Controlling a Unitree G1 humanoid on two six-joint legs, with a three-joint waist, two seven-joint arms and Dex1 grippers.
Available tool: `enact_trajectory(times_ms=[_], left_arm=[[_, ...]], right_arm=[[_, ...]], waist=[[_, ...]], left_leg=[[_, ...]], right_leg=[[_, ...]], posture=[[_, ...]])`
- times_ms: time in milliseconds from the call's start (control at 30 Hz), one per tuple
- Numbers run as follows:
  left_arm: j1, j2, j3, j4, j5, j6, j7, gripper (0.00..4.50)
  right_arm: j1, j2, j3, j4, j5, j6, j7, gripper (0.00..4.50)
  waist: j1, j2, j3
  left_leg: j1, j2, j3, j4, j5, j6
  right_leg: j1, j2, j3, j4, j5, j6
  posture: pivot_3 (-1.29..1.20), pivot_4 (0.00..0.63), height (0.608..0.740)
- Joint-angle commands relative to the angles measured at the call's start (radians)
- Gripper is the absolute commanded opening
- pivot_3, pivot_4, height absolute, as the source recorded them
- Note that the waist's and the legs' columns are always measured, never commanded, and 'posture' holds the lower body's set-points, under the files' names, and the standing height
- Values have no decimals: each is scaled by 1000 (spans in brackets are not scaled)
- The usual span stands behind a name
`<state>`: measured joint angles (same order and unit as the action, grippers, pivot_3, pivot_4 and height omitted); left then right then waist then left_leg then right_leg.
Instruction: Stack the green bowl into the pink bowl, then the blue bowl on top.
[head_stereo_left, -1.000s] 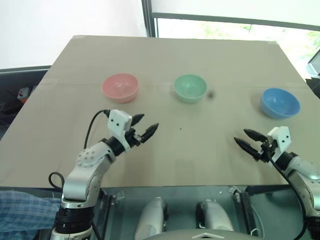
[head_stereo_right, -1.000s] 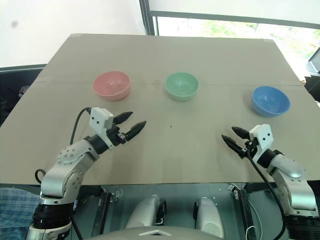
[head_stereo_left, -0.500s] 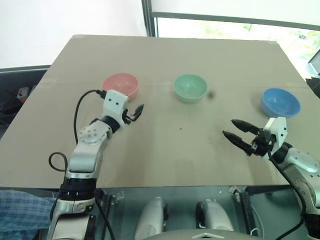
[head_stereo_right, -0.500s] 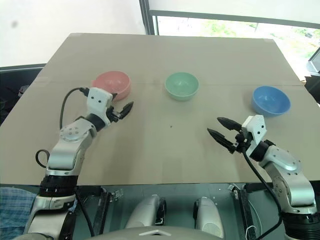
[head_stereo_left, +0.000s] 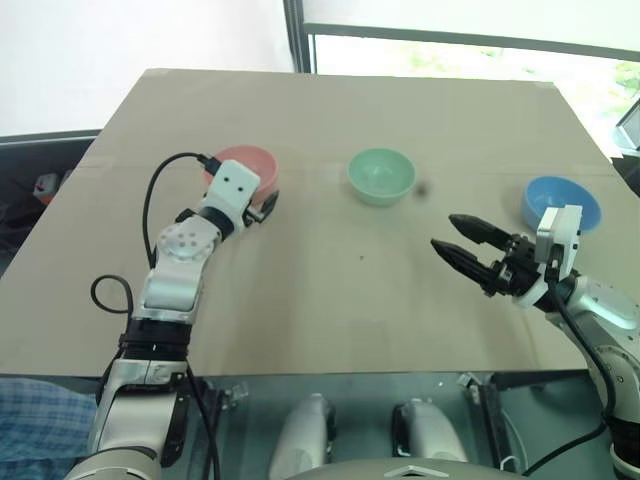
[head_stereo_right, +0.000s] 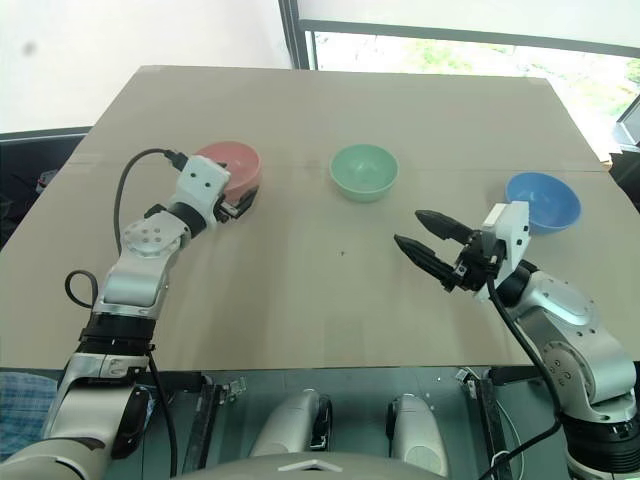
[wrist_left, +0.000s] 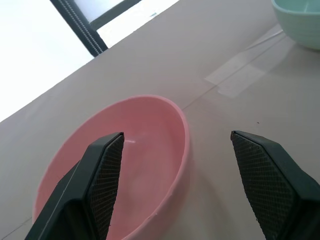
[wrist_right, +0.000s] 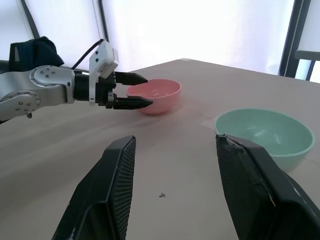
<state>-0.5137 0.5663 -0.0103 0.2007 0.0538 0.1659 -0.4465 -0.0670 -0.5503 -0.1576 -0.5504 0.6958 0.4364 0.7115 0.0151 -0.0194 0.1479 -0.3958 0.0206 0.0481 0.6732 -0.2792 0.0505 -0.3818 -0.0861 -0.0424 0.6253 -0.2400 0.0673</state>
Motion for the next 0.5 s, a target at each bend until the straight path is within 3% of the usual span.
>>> enact_trajectory(times_ms=[33, 500], left_arm=[[-29, 21, -4, 25, 21, -20, -14, 3636], [-129, 28, -46, 197, 83, -53, -46, 3636]], right_arm=[[-5, -14, -35, -60, 48, 11, -10, 2676], [29, -39, -24, -114, 68, 13, 4, 2676]], waist=[[-1, 0, 0], [0, 0, 0]], left_leg=[[0, 0, 0, 0, 0, 0], [-1, 0, 0, 1, 0, 0]], right_leg=[[0, 0, 0, 0, 0, 0], [0, 0, 0, 0, 0, 0]], posture=[[0, 150, 740], [0, 150, 740]])
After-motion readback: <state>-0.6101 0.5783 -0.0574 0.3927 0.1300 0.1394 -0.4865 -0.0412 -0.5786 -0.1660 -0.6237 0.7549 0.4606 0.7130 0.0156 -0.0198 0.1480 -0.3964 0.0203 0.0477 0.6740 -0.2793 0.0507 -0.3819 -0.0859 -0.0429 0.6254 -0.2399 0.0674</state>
